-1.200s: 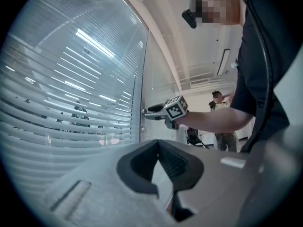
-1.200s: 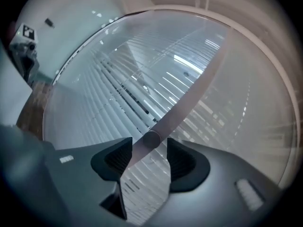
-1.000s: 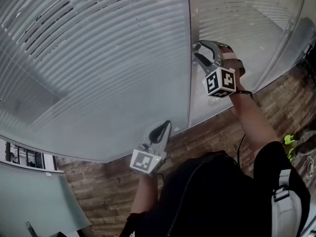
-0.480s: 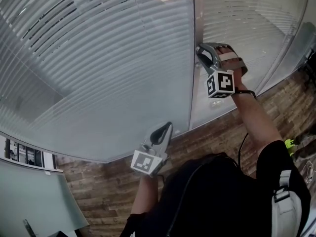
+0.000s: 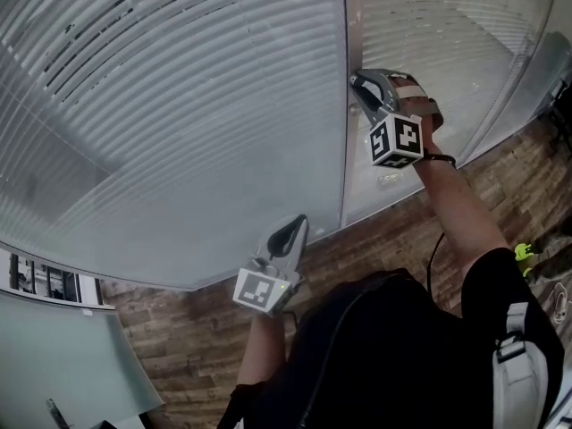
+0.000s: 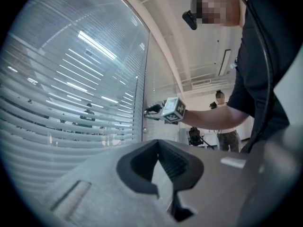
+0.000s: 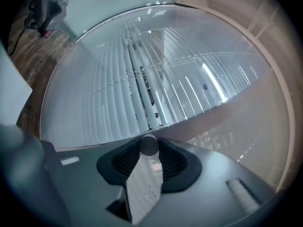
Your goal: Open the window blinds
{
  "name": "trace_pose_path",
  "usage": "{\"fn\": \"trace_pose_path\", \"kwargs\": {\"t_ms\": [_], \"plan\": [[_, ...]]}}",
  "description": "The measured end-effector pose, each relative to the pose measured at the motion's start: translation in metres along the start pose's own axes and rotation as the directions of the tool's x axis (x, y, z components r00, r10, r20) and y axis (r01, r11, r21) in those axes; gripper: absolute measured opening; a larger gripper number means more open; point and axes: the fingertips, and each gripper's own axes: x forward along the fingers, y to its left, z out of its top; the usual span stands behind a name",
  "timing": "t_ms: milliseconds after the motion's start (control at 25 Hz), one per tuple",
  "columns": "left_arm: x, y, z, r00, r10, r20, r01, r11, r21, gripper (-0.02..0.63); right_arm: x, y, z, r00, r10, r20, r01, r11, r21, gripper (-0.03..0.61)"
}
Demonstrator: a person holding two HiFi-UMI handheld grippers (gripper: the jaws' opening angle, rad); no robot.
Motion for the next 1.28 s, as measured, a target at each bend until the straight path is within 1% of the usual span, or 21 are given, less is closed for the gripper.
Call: {"fn": "trace_pose_path", "kwargs": {"t_ms": [120,240,320,440,640,800,920,1000,1160,1280], "plan": [[-0.002,-0.001,-0.006,1.000,0.002,-0.016,-0.002,1.000,-0.004,0.004,-0.002,0.000,0.000,1.000,0.005,0.007,-0.007,0.987,0.158,0.130],[-0.002,-0.003,-0.007,1.000,0.000,-0.017,0.000,1.000,-0.002,0.005,-0.002,0.000,-0.002,1.000,-0.014,0.014,0.009,0.966,0.257,0.129],[-0.005,-0.002,-0.009,1.000,0.005,-0.026,-0.005,1.000,-0.007,0.005,-0.002,-0.001,-0.003,0.999,-0.024,0.024,0.014,0.940,0.340,0.129],[-0.008,0.002,-0.010,0.999,0.015,-0.038,-0.015,1.000,-0.008,0.005,-0.001,-0.004,-0.004,0.999,-0.031,0.041,0.009,0.889,0.458,0.130],[-0.007,0.000,-0.011,0.999,0.006,-0.044,-0.006,1.000,-0.003,0.005,0.000,-0.008,-0.006,0.998,-0.034,0.048,0.001,0.820,0.573,0.130],[-0.005,-0.009,-0.016,0.998,-0.017,-0.059,0.017,1.000,-0.012,0.005,0.001,-0.005,-0.009,0.997,-0.024,0.067,-0.029,0.720,0.694,0.130],[-0.006,-0.009,-0.016,0.998,-0.023,-0.062,0.022,1.000,-0.011,0.005,0.002,-0.005,-0.008,0.997,-0.027,0.072,-0.035,0.672,0.740,0.130],[-0.007,-0.009,-0.017,0.998,-0.027,-0.064,0.026,1.000,-0.011,0.005,0.002,-0.004,-0.012,0.997,-0.025,0.074,-0.042,0.628,0.777,0.130],[-0.006,-0.011,-0.018,0.997,-0.037,-0.063,0.036,0.999,-0.011,0.005,0.004,-0.003,-0.020,0.997,-0.023,0.077,-0.053,0.530,0.846,0.130],[-0.006,-0.016,-0.018,0.997,-0.050,-0.064,0.049,0.999,-0.005,0.005,0.003,-0.004,-0.020,0.997,-0.024,0.077,-0.056,0.478,0.877,0.130]]}}
